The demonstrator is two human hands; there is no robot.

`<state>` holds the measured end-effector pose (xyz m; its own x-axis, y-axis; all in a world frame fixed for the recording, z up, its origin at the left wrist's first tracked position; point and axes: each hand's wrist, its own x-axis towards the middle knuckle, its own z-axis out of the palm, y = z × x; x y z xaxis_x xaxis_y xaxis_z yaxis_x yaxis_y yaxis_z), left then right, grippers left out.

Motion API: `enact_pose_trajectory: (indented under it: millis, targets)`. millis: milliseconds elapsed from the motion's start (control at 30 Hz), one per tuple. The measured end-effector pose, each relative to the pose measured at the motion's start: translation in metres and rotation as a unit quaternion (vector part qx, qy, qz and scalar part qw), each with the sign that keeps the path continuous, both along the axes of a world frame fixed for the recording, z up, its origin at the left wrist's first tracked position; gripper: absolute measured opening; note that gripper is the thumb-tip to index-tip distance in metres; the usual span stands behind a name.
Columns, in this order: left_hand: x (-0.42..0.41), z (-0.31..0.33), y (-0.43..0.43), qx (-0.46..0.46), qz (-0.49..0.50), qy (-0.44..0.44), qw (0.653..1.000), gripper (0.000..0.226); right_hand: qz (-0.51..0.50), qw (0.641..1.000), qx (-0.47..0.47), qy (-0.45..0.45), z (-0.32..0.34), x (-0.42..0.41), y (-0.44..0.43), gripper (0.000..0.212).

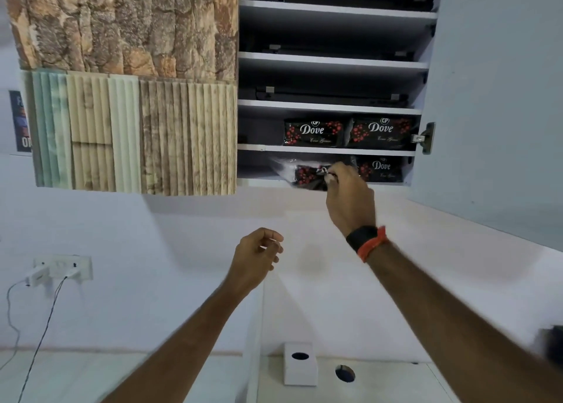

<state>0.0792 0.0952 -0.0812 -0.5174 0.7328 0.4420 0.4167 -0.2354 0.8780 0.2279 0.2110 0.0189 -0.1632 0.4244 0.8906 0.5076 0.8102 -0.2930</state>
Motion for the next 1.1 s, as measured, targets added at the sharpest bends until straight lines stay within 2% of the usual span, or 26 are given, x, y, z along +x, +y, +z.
enact_pose_trajectory:
  millis: [67,100,167,267,333,400,467,533,700,800,900,1000,1033,1100]
  targets:
    - [0.007,-0.007,0.002,-0.001,-0.003,-0.007,1.0,0.017,0.059,0.985,-0.1,0.125,-0.014,0.0,-0.013,0.018]
    - [0.01,-0.01,0.003,-0.004,-0.002,-0.008,1.0,0.018,0.089,0.964,-0.151,0.199,-0.02,-0.003,-0.019,0.02]
    - [0.015,-0.015,0.006,-0.009,0.002,-0.006,1.0,0.017,0.14,0.904,-0.203,0.348,-0.027,-0.014,-0.03,0.026]
    - [0.021,-0.019,0.005,-0.014,0.011,-0.007,1.0,0.015,0.19,0.8,-0.296,0.486,-0.024,-0.031,-0.032,0.066]
    - [0.023,-0.02,0.002,-0.014,0.014,-0.012,1.0,0.014,0.244,0.693,-0.413,0.537,-0.021,-0.04,-0.03,0.083]
    - [0.022,-0.022,-0.003,-0.01,0.006,-0.031,0.999,0.013,0.323,0.597,-0.494,0.543,-0.026,-0.044,-0.028,0.08]
    - [0.021,-0.026,-0.01,-0.003,-0.012,-0.057,0.998,0.011,0.4,0.537,-0.533,0.518,-0.038,-0.044,-0.029,0.065]
    - [0.025,-0.031,-0.014,0.012,-0.028,-0.079,0.996,0.01,0.451,0.497,-0.555,0.492,-0.054,-0.04,-0.034,0.055]
    - [0.053,-0.048,-0.011,0.044,-0.058,-0.173,0.982,0.048,0.467,0.458,-0.6,0.461,-0.105,-0.032,-0.053,0.041]
    - [0.073,-0.063,-0.004,0.072,-0.072,-0.267,0.958,0.051,0.439,0.457,-0.639,0.437,-0.141,-0.022,-0.061,0.035]
    - [0.086,-0.079,-0.002,0.086,-0.02,-0.361,0.928,0.035,0.38,0.47,-0.681,0.414,-0.165,-0.003,-0.066,0.028]
    - [0.095,-0.094,-0.001,0.115,-0.003,-0.443,0.889,0.028,0.335,0.489,-0.687,0.42,-0.179,0.029,-0.056,0.038]
    - [0.098,-0.1,0.0,0.119,-0.001,-0.457,0.882,0.028,0.324,0.503,-0.678,0.426,-0.183,0.041,-0.049,0.043]
    - [0.105,-0.113,0.0,0.122,-0.005,-0.476,0.871,0.027,0.285,0.566,-0.645,0.428,-0.191,0.067,-0.037,0.055]
